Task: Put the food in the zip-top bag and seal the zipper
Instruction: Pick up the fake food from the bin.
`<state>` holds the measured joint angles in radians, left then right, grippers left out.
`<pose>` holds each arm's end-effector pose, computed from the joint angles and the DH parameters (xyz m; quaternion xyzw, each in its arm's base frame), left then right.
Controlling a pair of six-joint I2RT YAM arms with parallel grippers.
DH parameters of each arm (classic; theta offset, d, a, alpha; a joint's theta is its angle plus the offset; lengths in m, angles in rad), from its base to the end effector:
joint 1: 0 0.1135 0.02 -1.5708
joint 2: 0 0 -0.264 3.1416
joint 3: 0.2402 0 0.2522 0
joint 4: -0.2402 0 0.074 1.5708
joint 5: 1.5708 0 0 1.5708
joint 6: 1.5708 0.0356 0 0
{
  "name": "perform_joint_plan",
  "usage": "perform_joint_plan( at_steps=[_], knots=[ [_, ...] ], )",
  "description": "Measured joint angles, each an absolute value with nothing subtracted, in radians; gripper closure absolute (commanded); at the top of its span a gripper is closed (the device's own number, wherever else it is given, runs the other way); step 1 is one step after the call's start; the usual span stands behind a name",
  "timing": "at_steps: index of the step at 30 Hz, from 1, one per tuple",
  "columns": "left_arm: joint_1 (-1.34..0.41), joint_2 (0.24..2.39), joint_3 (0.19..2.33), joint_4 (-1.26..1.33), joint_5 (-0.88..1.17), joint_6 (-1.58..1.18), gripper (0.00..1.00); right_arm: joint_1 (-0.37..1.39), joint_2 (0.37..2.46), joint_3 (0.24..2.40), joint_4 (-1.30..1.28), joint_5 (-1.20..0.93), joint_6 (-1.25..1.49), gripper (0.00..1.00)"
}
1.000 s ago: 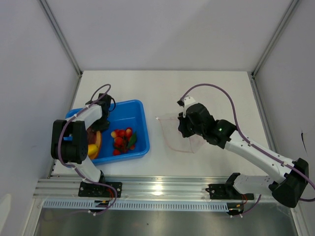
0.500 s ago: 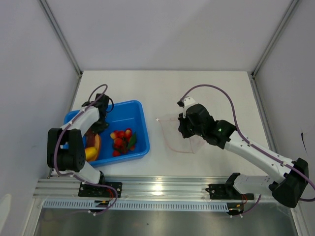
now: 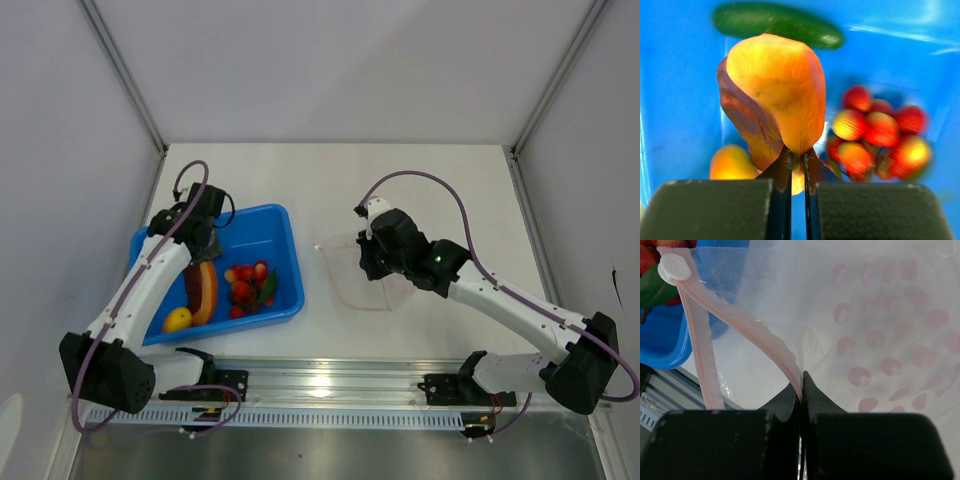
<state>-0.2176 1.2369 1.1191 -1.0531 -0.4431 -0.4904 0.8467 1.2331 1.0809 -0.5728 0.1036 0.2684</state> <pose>0.2231 -0.0337 0.2959 -0.1732 0.9413 0.1348 0.2564 0.1787 0.1966 0.3122 -0.2393 0.8789 0.1768 0.3728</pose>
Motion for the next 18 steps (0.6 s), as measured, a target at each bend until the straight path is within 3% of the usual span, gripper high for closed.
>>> perform_joint_plan(
  at_steps=[18],
  knots=[
    [-0.465, 0.979, 1.584, -1.049, -0.406, -0.548, 0.99, 0.833, 1.391, 1.351, -0.713, 0.078, 0.376, 1.0]
  ],
)
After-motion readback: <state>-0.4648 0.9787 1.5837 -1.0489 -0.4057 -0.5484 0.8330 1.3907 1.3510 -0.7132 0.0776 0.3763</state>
